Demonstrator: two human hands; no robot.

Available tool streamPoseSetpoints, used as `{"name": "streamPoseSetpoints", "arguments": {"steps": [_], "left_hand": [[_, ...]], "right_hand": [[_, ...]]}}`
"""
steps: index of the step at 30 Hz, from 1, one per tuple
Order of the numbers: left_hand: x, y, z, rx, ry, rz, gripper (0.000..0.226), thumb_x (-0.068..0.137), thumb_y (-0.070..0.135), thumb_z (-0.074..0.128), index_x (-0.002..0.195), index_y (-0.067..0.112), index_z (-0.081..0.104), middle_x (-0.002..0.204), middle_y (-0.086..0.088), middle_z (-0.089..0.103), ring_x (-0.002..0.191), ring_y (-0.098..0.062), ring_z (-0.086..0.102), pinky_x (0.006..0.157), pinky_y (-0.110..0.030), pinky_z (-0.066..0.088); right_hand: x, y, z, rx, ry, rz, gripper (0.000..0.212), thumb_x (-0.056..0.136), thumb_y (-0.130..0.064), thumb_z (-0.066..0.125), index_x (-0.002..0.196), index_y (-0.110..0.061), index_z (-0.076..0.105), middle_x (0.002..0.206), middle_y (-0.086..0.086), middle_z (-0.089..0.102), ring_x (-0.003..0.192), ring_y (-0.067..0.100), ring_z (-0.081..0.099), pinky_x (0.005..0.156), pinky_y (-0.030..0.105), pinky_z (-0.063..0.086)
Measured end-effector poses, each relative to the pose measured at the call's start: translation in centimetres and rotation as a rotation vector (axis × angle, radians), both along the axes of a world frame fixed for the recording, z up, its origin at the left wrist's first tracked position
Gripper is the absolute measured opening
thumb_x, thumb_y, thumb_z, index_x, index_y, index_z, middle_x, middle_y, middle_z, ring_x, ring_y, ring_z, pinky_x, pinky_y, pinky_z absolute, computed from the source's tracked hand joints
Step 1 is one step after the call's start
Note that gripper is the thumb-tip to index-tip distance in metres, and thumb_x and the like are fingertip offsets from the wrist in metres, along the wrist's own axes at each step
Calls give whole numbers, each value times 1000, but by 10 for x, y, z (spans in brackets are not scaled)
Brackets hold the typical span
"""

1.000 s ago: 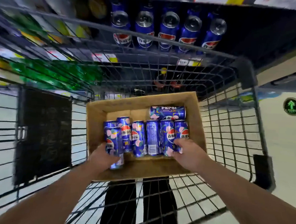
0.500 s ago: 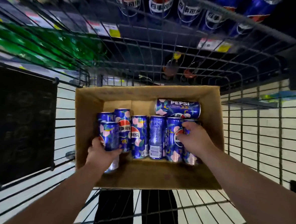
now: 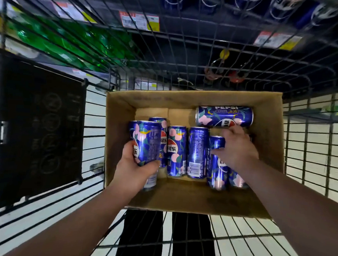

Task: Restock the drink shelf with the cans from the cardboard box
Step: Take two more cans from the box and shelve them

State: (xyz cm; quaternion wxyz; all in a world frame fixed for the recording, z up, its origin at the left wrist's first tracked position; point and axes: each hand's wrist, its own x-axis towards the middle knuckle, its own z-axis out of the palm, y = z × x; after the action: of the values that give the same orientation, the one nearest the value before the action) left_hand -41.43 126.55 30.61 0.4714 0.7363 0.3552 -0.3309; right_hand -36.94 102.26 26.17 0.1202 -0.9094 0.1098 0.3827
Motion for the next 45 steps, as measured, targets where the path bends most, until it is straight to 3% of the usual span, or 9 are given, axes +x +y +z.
{"name": "streamPoseSetpoints", "arguments": {"steps": [4, 7, 14, 18, 21, 30, 36, 41, 45], "left_hand": [[0, -2, 12, -17, -30, 9, 59, 73, 14, 75, 120, 30, 42, 90, 14, 65, 84, -9, 64, 74, -29, 51], [0, 0, 20, -44, -25, 3, 68, 69, 20, 79, 125, 28, 42, 93, 13, 66, 88, -12, 65, 83, -35, 53], [4, 6, 30, -91, -55, -8, 76, 54, 28, 74, 123, 29, 45, 93, 9, 70, 89, -15, 68, 86, -40, 55], [3, 9, 37, -122, -86, -9, 78, 57, 23, 76, 127, 27, 43, 91, 11, 69, 87, -11, 68, 85, -35, 54], [3, 13, 48, -144, -102, -25, 72, 68, 12, 79, 128, 25, 42, 91, 9, 70, 82, -9, 68, 81, -31, 54], [18, 22, 126, -214, -196, -96, 70, 58, 23, 73, 123, 22, 46, 90, 1, 72, 73, -13, 69, 76, -35, 59], [27, 21, 194, -278, -362, -188, 39, 77, 5, 70, 94, 34, 49, 88, 4, 67, 64, -5, 64, 60, -21, 50], [21, 24, 251, -370, -456, -168, 54, 74, 10, 76, 117, 21, 46, 87, 4, 67, 61, -4, 65, 57, -22, 53], [0, 32, 292, -427, -499, -167, 72, 61, 19, 80, 120, 25, 40, 93, 3, 65, 79, -15, 64, 75, -36, 55]], "right_hand": [[-29, -2, 19, 269, -112, -255, 45, 76, -26, 75, 111, -20, 49, 124, 3, 47, 97, 19, 57, 84, 33, 47], [-37, 0, 23, 366, -134, -365, 49, 69, -22, 81, 96, -23, 41, 113, 3, 49, 104, 21, 53, 84, 29, 43], [-56, 5, 13, 398, -7, -549, 68, 59, -32, 81, 116, -25, 45, 116, 1, 60, 108, 22, 58, 89, 41, 51], [-60, 12, 18, 481, 70, -638, 60, 70, -12, 77, 115, -20, 39, 97, 1, 59, 75, 14, 59, 56, 21, 50], [-62, 17, 32, 586, 35, -801, 60, 72, -8, 76, 116, -22, 39, 94, 4, 63, 65, 18, 62, 50, 26, 53], [-54, 33, 158, 736, -208, -1035, 31, 71, -24, 78, 96, -32, 61, 100, -2, 71, 95, 19, 69, 91, 41, 54], [-59, 64, 246, 926, -388, -1173, 23, 78, -26, 71, 96, -22, 57, 92, 4, 69, 85, 24, 67, 86, 45, 55], [-70, 79, 305, 1057, -422, -1134, 38, 73, -13, 74, 104, -20, 53, 91, 6, 68, 74, 19, 67, 63, 31, 56], [-88, 90, 347, 991, -505, -997, 56, 57, -23, 74, 108, -24, 52, 95, 5, 69, 81, 21, 68, 72, 38, 56]]}}
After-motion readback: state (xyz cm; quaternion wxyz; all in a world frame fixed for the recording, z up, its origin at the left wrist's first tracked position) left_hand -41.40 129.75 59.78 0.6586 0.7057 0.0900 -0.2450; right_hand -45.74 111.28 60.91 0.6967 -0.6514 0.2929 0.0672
